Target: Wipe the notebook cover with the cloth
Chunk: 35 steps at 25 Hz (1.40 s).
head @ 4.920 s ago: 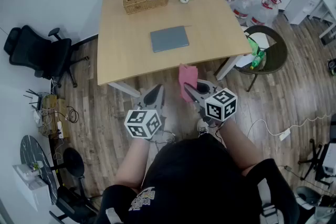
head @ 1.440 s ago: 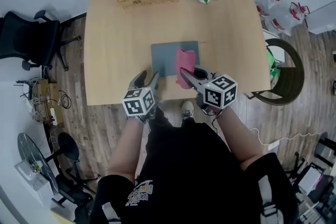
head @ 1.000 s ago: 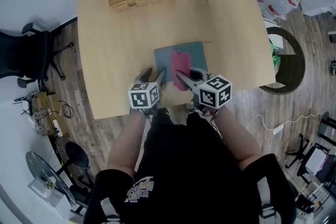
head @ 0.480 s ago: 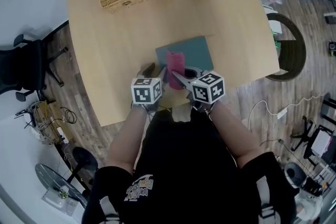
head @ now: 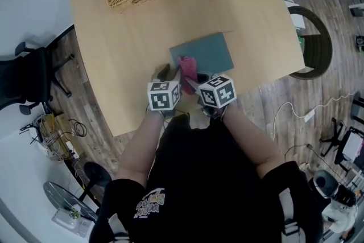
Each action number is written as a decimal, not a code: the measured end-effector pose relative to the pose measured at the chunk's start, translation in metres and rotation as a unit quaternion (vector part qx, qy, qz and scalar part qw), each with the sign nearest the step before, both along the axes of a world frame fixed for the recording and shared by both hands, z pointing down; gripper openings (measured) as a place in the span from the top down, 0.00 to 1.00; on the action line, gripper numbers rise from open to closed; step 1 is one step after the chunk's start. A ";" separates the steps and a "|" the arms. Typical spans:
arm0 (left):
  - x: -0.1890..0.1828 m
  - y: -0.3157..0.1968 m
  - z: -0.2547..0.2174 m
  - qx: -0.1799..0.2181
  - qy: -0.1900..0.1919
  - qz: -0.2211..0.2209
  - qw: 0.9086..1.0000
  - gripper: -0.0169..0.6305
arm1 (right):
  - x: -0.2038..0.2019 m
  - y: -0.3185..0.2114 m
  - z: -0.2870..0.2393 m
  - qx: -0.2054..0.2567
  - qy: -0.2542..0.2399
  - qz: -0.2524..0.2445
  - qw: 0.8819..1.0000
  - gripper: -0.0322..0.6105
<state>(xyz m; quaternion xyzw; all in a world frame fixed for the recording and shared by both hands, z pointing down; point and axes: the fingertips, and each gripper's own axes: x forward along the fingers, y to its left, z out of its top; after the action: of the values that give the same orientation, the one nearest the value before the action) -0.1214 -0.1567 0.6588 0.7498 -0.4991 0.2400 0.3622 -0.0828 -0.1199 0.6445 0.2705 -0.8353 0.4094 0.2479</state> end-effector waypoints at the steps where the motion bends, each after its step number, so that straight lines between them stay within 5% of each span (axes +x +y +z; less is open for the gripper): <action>1: 0.000 0.000 0.000 0.001 -0.002 0.000 1.000 0.70 | 0.000 0.000 0.001 0.002 0.004 0.000 1.000 0.85; 13: 0.000 0.002 -0.002 0.000 -0.004 0.000 1.000 0.70 | 0.014 -0.002 0.003 0.008 0.037 -0.006 0.999 0.85; 35: 0.001 0.003 -0.006 0.003 -0.008 0.000 1.000 0.70 | 0.134 -0.030 0.008 0.006 0.057 0.093 0.994 0.85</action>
<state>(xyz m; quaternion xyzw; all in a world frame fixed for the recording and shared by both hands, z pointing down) -0.1201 -0.1539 0.6532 0.7489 -0.5028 0.2442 0.3561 0.0511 -0.1498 0.6525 0.3713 -0.7932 0.4099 0.2548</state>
